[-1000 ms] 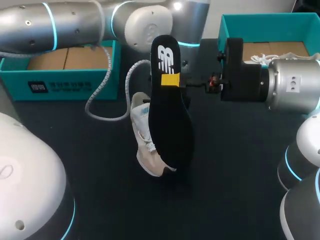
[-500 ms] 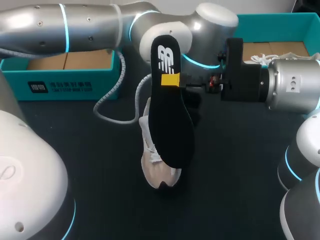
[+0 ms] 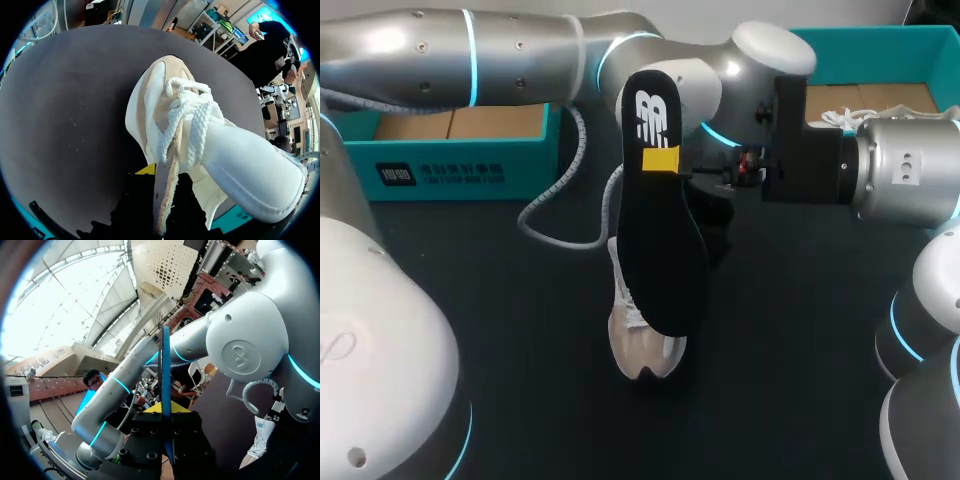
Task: Take the shoe out of the shoebox, open the shoe tongue, remove and reinsert the insole, then place the shoe into the shoebox
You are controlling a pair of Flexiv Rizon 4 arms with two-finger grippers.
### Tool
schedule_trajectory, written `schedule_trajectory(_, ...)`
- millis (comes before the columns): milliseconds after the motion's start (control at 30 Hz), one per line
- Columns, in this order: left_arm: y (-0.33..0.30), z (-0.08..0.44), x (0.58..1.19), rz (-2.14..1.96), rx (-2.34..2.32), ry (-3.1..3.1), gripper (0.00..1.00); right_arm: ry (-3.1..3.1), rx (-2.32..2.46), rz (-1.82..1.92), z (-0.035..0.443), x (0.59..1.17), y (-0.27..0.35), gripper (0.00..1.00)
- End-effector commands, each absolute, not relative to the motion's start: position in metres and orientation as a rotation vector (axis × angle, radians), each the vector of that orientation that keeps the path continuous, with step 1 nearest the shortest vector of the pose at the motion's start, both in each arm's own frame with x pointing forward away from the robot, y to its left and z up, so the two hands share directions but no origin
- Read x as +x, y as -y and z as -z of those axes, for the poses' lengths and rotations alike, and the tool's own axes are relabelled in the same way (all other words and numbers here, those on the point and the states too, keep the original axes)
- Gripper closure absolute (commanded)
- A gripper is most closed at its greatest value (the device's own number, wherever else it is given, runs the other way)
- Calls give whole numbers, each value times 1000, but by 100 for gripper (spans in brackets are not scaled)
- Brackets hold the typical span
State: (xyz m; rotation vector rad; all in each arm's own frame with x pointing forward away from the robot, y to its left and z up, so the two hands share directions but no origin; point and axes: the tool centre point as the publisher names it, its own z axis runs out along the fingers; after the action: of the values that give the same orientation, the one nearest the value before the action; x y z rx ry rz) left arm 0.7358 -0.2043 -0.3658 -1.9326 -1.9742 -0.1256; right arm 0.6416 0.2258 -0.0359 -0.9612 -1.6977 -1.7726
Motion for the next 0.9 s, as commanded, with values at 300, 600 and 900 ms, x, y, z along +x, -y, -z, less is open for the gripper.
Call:
schedule_trajectory(300,211,381,731,189,-1882,2024,100,1698,-968,1772,36,642,-231,100)
schedule_trajectory(600,214,393,730,208,-1822,2080,100,1698,-968,1772,36,642,-231,100)
schedule_trajectory(900,208,370,742,57,-1802,2148,0,1698,-968,1772,36,642,-231,100)
